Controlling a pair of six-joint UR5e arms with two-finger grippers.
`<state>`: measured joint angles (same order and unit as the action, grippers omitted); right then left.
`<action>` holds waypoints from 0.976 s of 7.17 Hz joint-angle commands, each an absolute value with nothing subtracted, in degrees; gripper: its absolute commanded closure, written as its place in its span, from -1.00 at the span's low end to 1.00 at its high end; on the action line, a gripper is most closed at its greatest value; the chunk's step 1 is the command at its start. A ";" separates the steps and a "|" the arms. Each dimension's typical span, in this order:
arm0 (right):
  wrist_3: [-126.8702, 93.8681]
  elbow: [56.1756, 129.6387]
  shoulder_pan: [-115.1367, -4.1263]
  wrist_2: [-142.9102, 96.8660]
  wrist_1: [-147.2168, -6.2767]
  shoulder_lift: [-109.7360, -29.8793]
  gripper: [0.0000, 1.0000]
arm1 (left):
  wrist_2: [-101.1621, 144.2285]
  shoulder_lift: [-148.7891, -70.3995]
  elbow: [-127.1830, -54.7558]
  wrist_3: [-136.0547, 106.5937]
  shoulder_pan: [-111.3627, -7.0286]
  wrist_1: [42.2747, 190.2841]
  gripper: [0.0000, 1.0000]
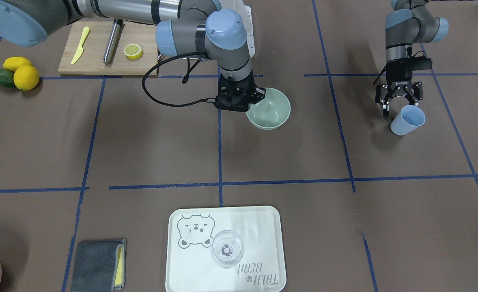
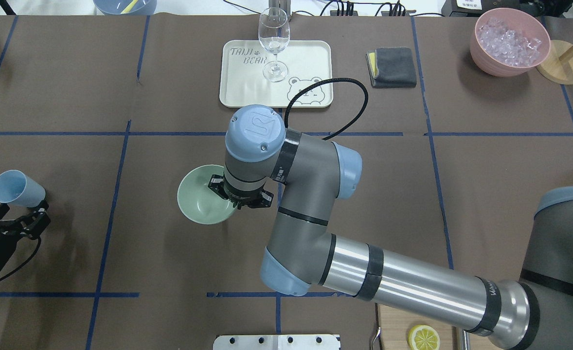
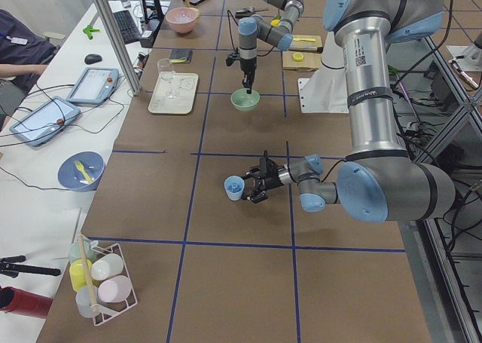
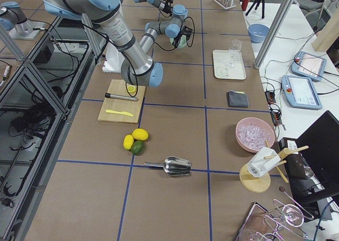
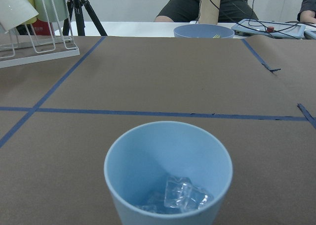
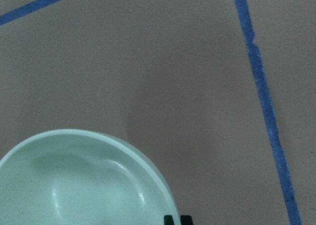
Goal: Pour ice into bowl
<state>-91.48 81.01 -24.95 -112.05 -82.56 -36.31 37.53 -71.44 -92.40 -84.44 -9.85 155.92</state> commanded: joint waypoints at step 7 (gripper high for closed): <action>-91.41 75.06 -23.38 -109.07 -81.48 -33.40 1.00 | 37.62 -75.04 -86.85 -79.63 -14.68 159.60 -0.99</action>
